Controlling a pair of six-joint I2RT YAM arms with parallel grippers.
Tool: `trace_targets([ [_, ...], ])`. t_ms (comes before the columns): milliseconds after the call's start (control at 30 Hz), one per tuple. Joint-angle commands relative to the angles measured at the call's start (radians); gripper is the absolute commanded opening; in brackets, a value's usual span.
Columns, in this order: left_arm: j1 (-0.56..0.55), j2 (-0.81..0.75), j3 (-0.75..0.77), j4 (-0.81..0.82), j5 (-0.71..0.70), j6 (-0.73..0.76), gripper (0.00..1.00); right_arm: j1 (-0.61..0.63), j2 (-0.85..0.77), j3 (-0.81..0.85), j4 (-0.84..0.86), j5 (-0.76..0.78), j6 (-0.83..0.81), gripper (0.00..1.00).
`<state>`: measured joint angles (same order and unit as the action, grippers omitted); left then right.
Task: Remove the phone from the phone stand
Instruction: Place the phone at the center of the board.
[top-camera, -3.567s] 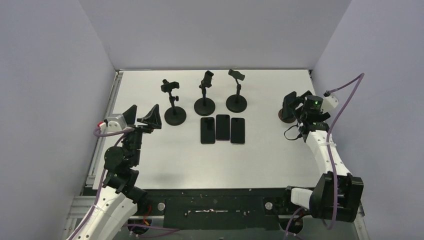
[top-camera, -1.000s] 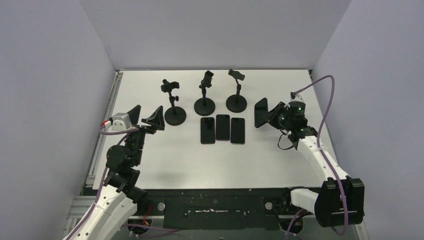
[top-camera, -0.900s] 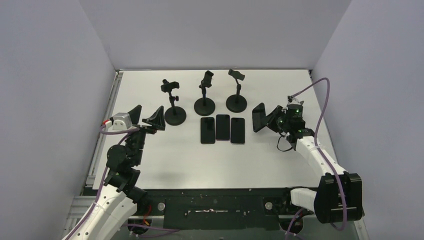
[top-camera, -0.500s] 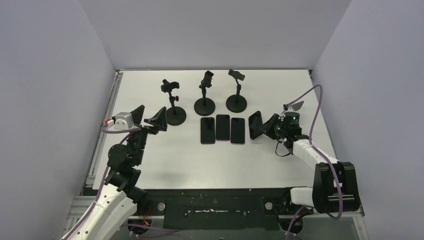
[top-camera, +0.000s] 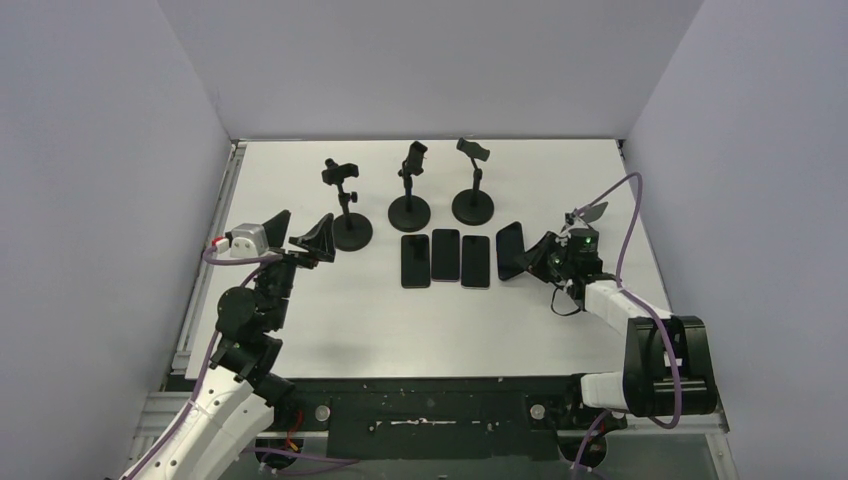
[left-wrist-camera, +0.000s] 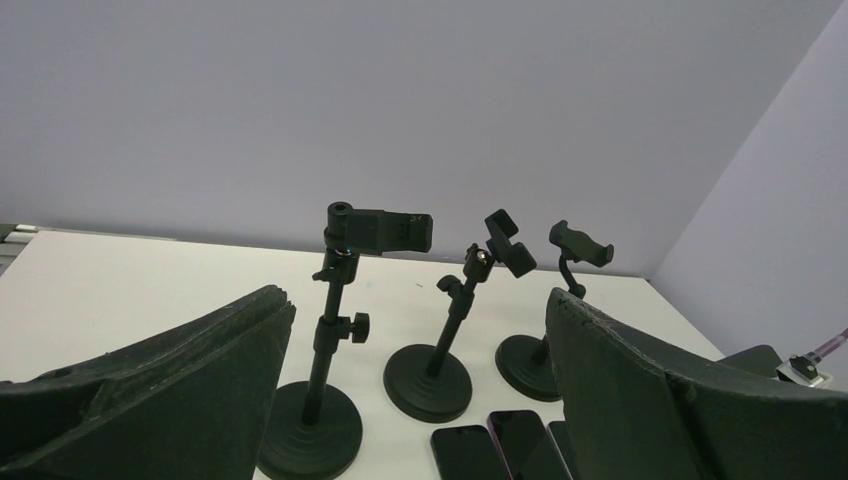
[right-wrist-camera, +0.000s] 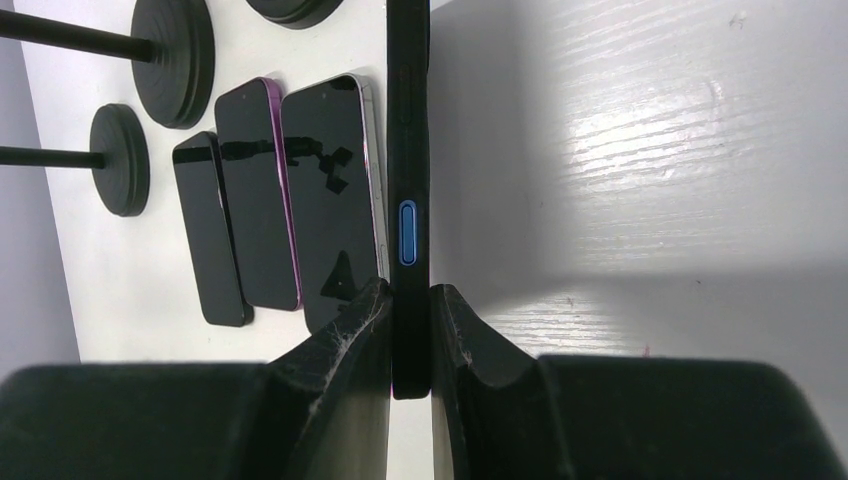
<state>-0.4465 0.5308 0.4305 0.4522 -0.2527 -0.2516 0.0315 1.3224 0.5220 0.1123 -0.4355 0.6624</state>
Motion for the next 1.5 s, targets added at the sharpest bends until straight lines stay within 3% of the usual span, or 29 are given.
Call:
trace_targets([
  [0,-0.007,0.000,0.002,0.037,0.016,-0.003,0.96,-0.008,-0.020,-0.039,-0.034,-0.007,-0.017,0.00],
  [233,-0.008,0.000,0.001,0.039,0.018,-0.006,0.96,-0.011,-0.017,-0.095,-0.021,-0.023,0.007,0.00],
  [533,-0.012,0.005,0.002,0.036,0.014,-0.003,0.96,-0.030,0.011,-0.070,-0.109,0.094,-0.002,0.00],
  [1100,-0.012,0.019,0.004,0.033,0.016,-0.006,0.96,-0.077,0.058,-0.065,-0.179,0.158,-0.027,0.35],
  [1333,-0.015,0.022,0.003,0.034,0.016,-0.008,0.96,-0.090,0.000,-0.061,-0.229,0.218,-0.032,0.51],
  [1467,-0.017,0.021,0.003,0.033,0.016,-0.008,0.96,-0.089,-0.054,-0.051,-0.245,0.285,-0.046,0.65],
])
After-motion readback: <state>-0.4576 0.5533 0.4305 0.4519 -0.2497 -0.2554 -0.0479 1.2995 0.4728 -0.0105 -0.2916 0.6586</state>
